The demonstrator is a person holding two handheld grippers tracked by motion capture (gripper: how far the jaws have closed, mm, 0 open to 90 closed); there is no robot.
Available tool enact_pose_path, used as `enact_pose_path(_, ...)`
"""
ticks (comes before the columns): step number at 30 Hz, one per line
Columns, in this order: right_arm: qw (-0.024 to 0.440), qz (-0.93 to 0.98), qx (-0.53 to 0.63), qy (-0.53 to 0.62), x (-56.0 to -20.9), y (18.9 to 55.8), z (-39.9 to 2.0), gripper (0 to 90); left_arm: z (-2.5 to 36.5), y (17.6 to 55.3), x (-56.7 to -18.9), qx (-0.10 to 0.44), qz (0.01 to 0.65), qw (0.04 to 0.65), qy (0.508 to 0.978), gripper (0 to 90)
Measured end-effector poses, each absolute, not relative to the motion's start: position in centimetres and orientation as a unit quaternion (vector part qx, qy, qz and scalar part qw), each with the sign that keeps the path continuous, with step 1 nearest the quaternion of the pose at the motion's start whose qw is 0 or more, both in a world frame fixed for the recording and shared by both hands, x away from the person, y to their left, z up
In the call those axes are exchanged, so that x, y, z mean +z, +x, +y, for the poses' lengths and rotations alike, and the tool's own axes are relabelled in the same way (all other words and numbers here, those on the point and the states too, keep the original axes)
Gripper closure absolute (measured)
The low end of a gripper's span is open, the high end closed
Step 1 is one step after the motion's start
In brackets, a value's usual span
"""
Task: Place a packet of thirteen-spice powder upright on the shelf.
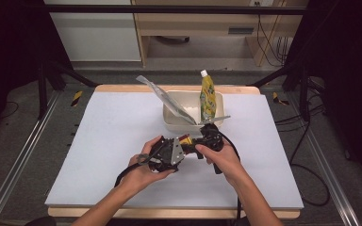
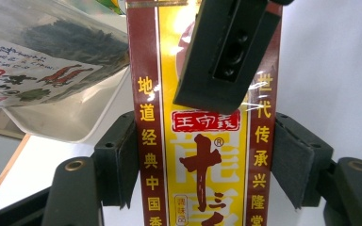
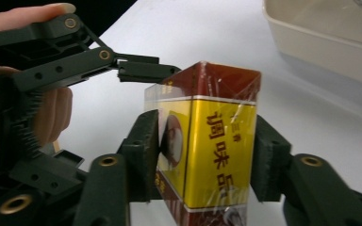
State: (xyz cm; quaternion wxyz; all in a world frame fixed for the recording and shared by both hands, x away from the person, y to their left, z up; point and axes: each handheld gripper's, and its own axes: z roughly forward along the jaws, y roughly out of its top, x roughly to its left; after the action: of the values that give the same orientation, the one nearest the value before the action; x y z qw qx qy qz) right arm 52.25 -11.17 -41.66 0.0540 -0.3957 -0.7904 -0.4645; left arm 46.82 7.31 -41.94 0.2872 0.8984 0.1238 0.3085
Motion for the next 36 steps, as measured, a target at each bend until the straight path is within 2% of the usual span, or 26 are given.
enact_pose_path(4,0.054,-0.791,-0.467,-0.392,-41.6,52.2,-11.2,57.4,7.4,47.0,-42.0,0.306,0.127,0.289,0.898,32.0)
enact_pose_path(8,0.069,-0.782,-0.480,-0.391,-41.4,52.2,-11.4,66.2,7.6,47.1,-42.1,0.300,0.132,0.296,0.897,32.0)
enact_pose_path(14,0.059,-0.783,-0.475,-0.397,-41.0,52.1,-11.5,68.1,7.6,47.2,-42.0,0.294,0.140,0.311,0.893,29.6)
enact_pose_path(16,0.035,-0.787,-0.468,-0.401,-40.7,51.9,-11.7,68.2,7.9,47.1,-41.8,0.288,0.149,0.322,0.890,21.9)
enact_pose_path(20,0.001,-0.779,-0.464,-0.421,-39.8,51.5,-13.0,68.2,9.1,47.0,-41.3,0.280,0.164,0.327,0.888,13.8)
enact_pose_path(28,-0.078,-0.756,-0.446,-0.472,-36.3,50.2,-16.8,68.2,12.7,47.4,-41.8,0.270,0.216,0.314,0.885,7.6)
enact_pose_path(36,-0.148,-0.758,-0.389,-0.503,-33.1,50.0,-19.6,68.2,17.5,47.2,-42.9,0.264,0.260,0.307,0.876,7.6)
